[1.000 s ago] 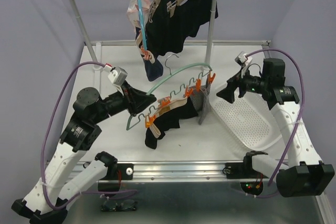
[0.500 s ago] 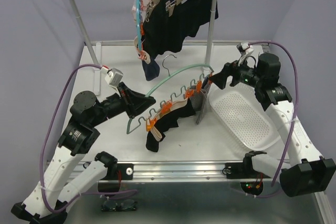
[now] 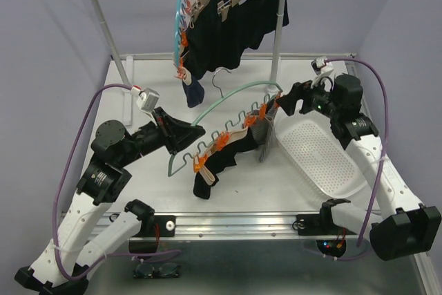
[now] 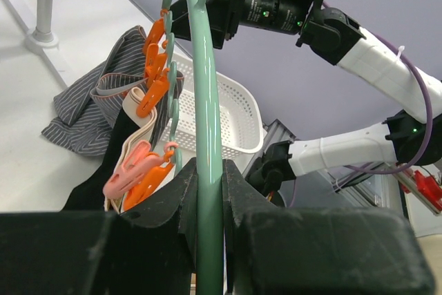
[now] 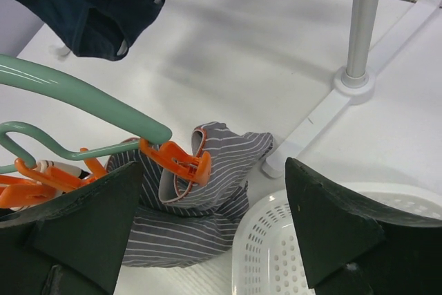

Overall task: Remove the underwear clipped to the hanger
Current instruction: Remove the underwear from the hanger.

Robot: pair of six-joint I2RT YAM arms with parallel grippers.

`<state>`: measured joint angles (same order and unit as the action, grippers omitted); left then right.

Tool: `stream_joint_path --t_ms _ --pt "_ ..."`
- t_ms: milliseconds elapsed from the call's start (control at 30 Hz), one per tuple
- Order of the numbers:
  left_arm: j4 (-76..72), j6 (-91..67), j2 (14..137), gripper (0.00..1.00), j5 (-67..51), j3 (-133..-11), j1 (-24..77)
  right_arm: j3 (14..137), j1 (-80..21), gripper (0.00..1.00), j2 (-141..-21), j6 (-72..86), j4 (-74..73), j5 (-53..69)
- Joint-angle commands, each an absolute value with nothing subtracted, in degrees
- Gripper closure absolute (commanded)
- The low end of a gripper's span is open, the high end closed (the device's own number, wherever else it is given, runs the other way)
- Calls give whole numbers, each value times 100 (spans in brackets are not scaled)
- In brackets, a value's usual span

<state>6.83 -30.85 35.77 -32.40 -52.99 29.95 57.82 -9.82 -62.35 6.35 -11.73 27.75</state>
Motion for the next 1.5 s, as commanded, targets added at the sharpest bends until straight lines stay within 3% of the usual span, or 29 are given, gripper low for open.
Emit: stream_joint_path --t_ms 0,633,1000,1233,1467 --pt "-290 -3217 3472 100 -3278 -5379 3023 5669 -1186 13 -6240 633 -633 2523" --pt "-668 -3630 3375 100 -3252 -5221 3023 5651 -1441 28 -6583 1046 219 2197" --pt "-853 -3797 3384 100 -3261 -5194 3023 5678 -1468 48 -6697 1134 466 2188" --pt "-861 -3806 3366 100 -3261 -5177 3015 5643 -1468 80 -6653 1072 492 2250" --pt "-835 -3744 3340 100 -3217 -5124 3023 5520 -1468 81 -6504 879 475 2329"
